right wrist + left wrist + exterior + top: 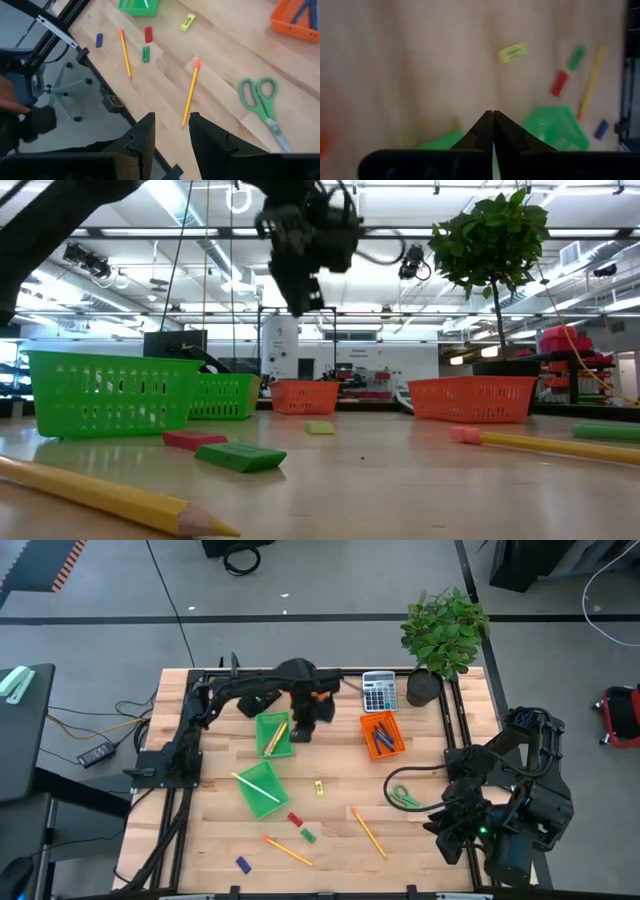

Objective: Sort crayons/erasers/pens/pencils in bins
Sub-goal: Put the yellow eraser into the top orange bin

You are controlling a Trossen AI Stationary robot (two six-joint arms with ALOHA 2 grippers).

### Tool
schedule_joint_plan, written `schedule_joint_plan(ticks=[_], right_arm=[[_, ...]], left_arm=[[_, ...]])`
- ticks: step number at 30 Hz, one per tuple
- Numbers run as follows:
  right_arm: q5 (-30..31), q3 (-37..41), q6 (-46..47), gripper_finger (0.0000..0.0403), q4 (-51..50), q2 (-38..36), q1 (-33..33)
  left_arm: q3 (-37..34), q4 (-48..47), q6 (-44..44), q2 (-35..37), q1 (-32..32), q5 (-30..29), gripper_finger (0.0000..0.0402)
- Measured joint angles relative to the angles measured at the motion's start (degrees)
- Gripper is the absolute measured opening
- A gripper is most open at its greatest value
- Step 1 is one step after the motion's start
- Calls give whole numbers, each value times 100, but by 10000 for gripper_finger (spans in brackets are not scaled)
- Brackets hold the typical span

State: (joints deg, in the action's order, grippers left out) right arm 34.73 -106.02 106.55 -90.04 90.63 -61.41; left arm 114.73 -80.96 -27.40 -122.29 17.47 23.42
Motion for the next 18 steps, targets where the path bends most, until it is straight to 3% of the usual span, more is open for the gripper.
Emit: schedule_joint_plan(ticks=[3,8,12,18], right_arm=[[18,0,-86,127,-3,-2,47],[77,0,-262,127,0,-4,106],[82,0,-283,127,0,-4,134],[84,0,-318,127,2,-4,63]], left_arm=[[-84,302,-130,110,-273,129,23],[-90,714,195,119,-786,-804,25],[-90,933,1065,34,-1010,-741,23],[-331,925,1528,-19,-1134,-610,49]])
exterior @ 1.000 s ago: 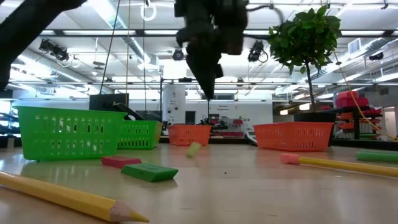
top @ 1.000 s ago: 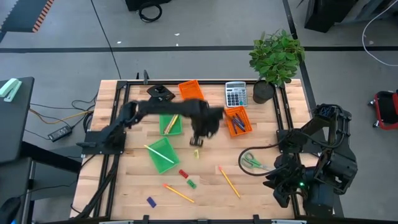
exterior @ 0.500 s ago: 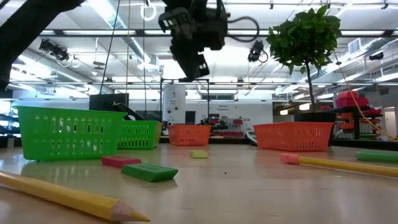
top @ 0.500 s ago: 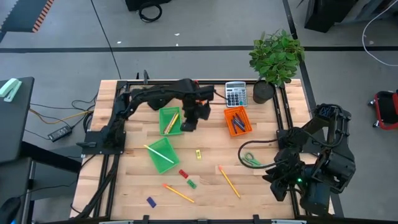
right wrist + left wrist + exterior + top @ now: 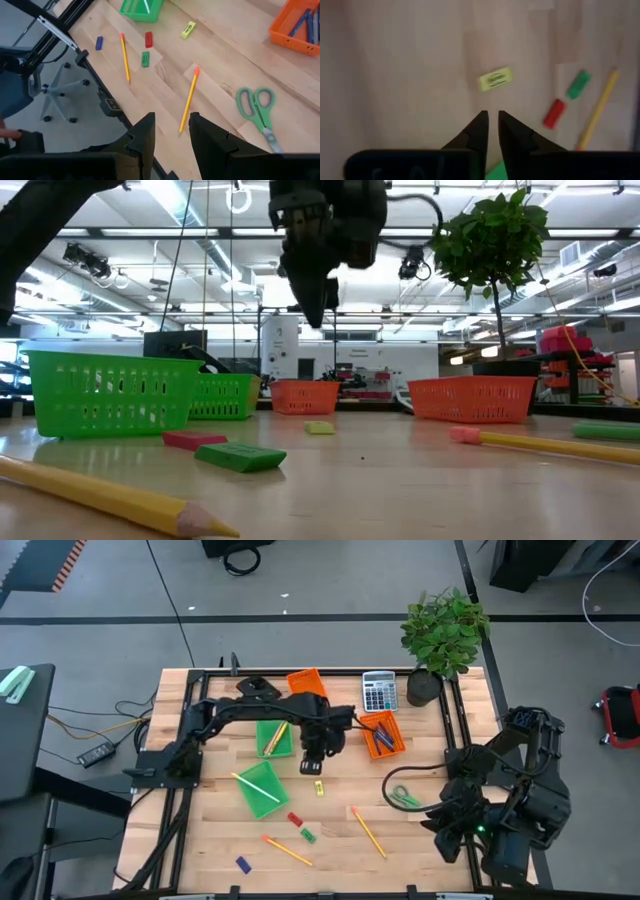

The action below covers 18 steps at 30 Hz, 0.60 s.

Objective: Sort crayons/erasers/pens/pencils in bins
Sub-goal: Put the yellow eraser into the top orange bin

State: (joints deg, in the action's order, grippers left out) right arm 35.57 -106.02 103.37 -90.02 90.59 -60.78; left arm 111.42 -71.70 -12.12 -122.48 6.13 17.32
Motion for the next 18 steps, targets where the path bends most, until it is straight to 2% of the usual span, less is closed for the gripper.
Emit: schedule_joint_plan(ticks=[6,12,18], right_arm=[[0,2,-31,127,0,0,-132],[0,2,-20,127,0,0,-139],[0,2,42,127,0,0,-137]], left_arm=[[-1071,475,312,49,85,1262,99],[-1560,961,371,60,8,1383,131],[-1791,1576,380,66,-127,1385,139]])
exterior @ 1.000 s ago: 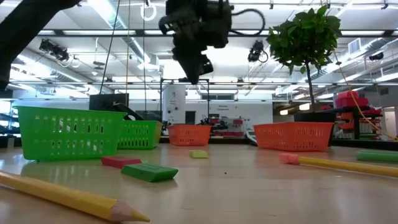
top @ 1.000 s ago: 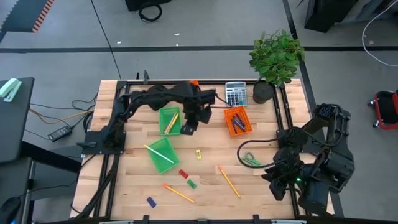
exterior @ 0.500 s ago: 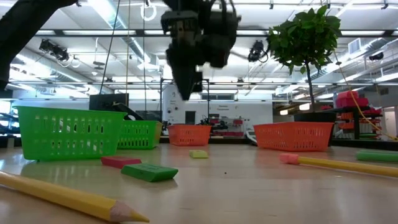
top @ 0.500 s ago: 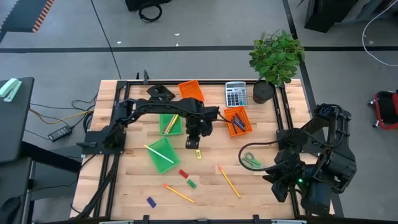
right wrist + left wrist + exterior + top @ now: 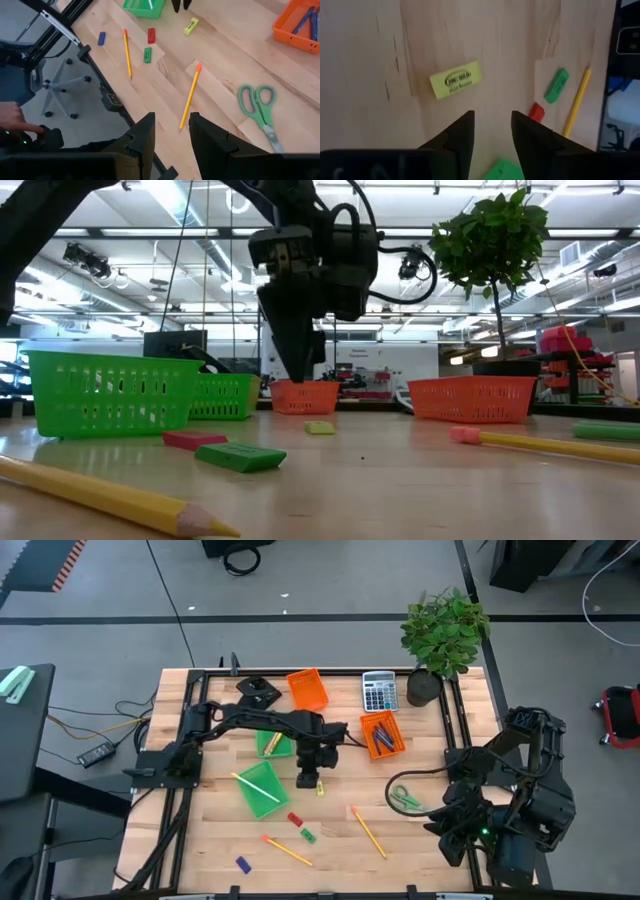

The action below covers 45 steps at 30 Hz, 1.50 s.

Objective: Sort crayons/erasers/pens/pencils in bins
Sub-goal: Put the yellow eraser into the top orange bin

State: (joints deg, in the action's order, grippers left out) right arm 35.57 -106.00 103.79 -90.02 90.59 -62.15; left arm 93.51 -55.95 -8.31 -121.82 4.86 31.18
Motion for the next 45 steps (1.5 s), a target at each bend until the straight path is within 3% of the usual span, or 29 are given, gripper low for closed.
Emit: schedule_joint_plan(ticks=[13,24,39,45], right_arm=[[269,0,92,127,0,0,-2],[560,2,-114,127,2,0,24],[497,4,-128,127,2,0,90],[490,4,-128,127,0,0,90]], left_arm=[[-498,764,330,0,236,-219,141],[-491,1216,537,-84,260,179,136],[-509,1241,776,-396,405,254,162],[-479,1215,769,-527,150,452,162]])
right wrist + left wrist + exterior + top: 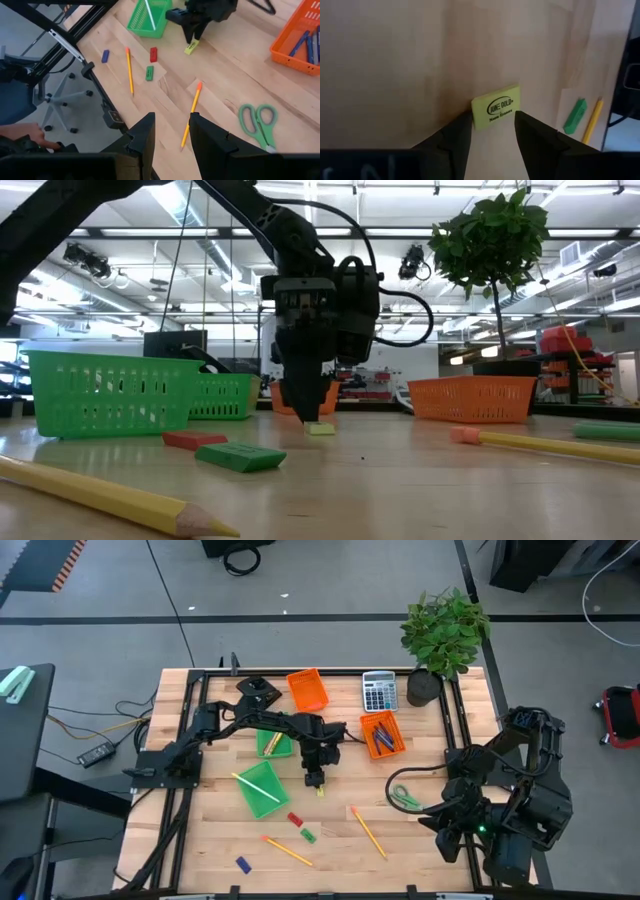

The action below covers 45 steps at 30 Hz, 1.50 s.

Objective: Sort crayons/erasers/pens/pencils in bins
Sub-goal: Put the yellow eraser into the top orange bin

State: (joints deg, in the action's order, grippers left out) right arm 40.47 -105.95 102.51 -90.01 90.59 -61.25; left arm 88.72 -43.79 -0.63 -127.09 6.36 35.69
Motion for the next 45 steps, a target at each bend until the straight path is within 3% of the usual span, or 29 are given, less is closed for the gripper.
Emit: schedule_joint_plan(ticks=[12,21,25,30,39,45], right_arm=[[0,0,103,127,0,0,0],[0,0,99,127,0,0,0],[0,0,97,127,1,0,0],[-2,-1,95,127,1,0,0],[-162,-2,90,127,0,0,0],[-243,-2,36,127,0,0,0]], left_arm=[[-15,341,291,-17,-252,-292,145],[-10,385,20,-4,-674,-1295,123],[-10,395,-126,-4,-755,-1488,85],[-13,431,-149,5,-736,-1551,14],[133,144,-174,23,-457,-1211,5],[680,-870,-608,189,-211,-1283,2]])
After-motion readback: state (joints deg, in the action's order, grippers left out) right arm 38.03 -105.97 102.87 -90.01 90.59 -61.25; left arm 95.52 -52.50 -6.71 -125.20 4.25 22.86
